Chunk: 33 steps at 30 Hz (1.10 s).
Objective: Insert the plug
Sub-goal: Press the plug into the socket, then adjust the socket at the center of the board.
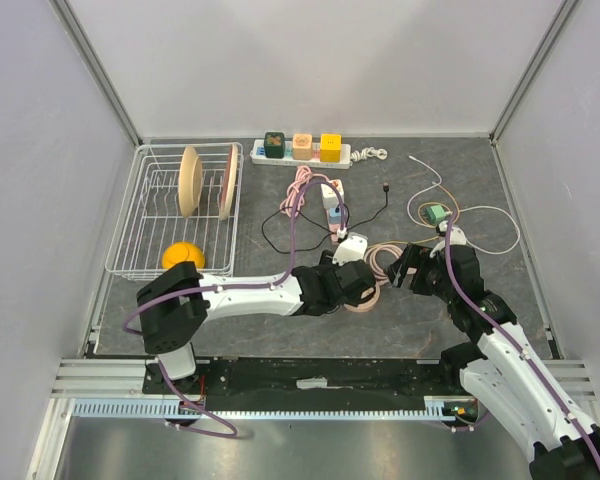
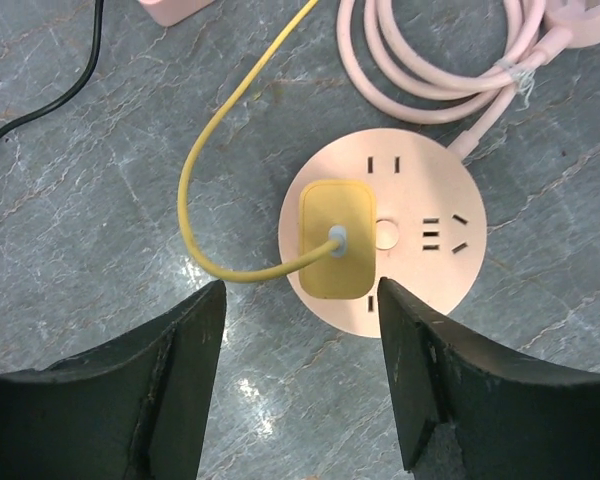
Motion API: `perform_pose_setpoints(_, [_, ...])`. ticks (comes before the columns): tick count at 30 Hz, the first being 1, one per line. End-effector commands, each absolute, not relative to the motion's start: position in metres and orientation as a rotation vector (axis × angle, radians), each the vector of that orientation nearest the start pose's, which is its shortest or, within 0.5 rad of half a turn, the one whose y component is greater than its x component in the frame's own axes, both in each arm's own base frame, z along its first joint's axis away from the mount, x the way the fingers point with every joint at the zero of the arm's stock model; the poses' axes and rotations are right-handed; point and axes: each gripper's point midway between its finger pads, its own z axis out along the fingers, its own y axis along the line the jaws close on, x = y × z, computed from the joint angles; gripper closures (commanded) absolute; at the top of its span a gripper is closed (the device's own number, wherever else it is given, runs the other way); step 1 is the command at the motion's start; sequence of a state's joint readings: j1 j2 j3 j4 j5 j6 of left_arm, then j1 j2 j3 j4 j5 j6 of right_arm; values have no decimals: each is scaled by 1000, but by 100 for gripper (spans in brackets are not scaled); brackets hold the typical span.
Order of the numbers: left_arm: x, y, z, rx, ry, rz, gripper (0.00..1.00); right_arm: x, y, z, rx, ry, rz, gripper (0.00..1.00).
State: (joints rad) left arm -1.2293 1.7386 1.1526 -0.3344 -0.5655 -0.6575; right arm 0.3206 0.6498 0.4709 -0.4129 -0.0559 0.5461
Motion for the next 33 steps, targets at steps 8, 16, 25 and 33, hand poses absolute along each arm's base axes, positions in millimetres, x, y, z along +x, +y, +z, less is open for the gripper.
perform_pose_setpoints(8, [228,-397,94,322,2244,-334,42,231,113,138,212,2151,592,7])
perform_pose_setpoints(16, [229,-397,81,344,2257,-299,69,229,113,136,213,2151,597,7])
perform_pose_setpoints(25, [213,-390,52,418,2284,-230,94,230,113,132,215,2158,591,7])
perform_pose_setpoints(33, [195,-375,4,548,2313,-62,98,229,113,127,224,2171,592,7])
